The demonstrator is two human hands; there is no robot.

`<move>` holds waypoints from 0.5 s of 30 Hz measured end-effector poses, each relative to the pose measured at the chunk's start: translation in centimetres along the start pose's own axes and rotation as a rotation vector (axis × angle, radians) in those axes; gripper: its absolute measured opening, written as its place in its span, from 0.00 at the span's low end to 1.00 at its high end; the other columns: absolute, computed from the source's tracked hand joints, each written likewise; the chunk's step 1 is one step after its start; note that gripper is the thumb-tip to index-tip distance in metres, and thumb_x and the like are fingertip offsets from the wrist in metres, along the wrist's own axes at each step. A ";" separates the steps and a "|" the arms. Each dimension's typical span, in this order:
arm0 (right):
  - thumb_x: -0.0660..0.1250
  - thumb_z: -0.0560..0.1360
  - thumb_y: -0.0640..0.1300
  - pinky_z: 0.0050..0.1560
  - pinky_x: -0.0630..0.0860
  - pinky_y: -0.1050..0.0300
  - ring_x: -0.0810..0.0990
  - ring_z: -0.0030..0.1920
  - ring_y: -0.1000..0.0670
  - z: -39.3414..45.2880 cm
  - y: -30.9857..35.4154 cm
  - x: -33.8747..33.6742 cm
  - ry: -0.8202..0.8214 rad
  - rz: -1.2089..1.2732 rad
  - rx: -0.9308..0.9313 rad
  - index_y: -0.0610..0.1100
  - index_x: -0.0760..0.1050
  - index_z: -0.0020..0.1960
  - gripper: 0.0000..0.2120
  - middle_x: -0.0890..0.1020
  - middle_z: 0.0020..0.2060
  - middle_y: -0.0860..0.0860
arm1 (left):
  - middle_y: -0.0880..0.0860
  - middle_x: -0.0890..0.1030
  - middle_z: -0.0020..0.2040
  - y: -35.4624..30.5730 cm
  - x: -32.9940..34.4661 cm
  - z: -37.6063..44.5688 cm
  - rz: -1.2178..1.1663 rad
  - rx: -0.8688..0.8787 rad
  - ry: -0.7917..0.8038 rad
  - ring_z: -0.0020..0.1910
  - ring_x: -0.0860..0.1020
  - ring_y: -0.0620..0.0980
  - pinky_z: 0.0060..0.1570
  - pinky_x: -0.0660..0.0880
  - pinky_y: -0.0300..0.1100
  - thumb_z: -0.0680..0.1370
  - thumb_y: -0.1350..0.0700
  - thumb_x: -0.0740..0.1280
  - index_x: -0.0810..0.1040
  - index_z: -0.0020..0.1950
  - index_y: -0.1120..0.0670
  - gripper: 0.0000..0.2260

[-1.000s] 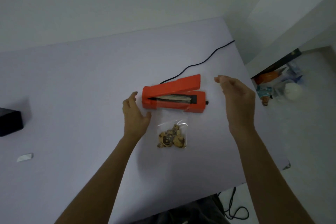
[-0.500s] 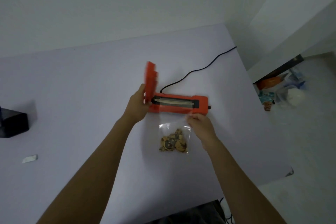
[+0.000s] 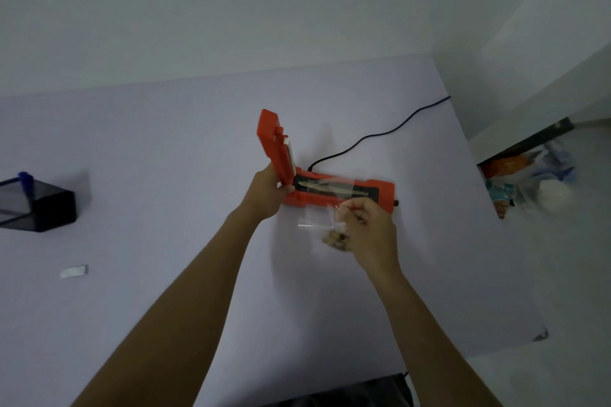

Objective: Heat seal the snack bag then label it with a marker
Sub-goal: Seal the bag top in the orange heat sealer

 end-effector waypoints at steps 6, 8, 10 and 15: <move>0.67 0.77 0.39 0.37 0.82 0.56 0.84 0.41 0.48 -1.3 1.3 -0.1 0.017 -0.005 -0.083 0.44 0.78 0.44 0.04 0.84 0.40 0.48 | 0.55 0.79 0.59 0.0 -0.2 0.0 0.021 0.025 -0.013 0.57 0.77 0.53 0.53 0.69 0.38 0.74 0.68 0.64 0.73 0.64 0.58 0.19; 0.67 0.77 0.40 0.39 0.80 0.58 0.84 0.41 0.52 -1.5 1.2 -0.3 0.020 -0.033 -0.095 0.47 0.78 0.45 0.04 0.85 0.39 0.51 | 0.52 0.79 0.57 0.0 -0.3 -0.2 0.004 0.022 -0.021 0.57 0.77 0.54 0.52 0.71 0.35 0.76 0.66 0.64 0.70 0.66 0.58 0.19; 0.66 0.77 0.42 0.41 0.80 0.57 0.83 0.39 0.52 -1.6 0.9 -0.3 0.041 -0.030 -0.082 0.48 0.78 0.45 0.04 0.85 0.39 0.51 | 0.49 0.75 0.59 0.7 -0.3 -0.8 -0.096 -0.020 -0.011 0.58 0.76 0.50 0.47 0.72 0.27 0.77 0.66 0.65 0.65 0.71 0.56 0.23; 0.64 0.79 0.40 0.36 0.78 0.53 0.82 0.34 0.49 -2.1 -1.3 1.8 0.204 0.136 0.110 0.44 0.76 0.48 0.02 0.86 0.41 0.46 | 0.56 0.73 0.65 5.0 -0.3 -4.6 -0.290 -0.200 -0.064 0.62 0.76 0.56 0.53 0.76 0.39 0.74 0.75 0.56 0.64 0.71 0.57 0.27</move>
Point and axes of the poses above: each hand's wrist, its own z-axis towards the middle knuckle, its own x-axis out of the palm, y = z × x, the point moved 10 cm from there along z, towards the middle knuckle
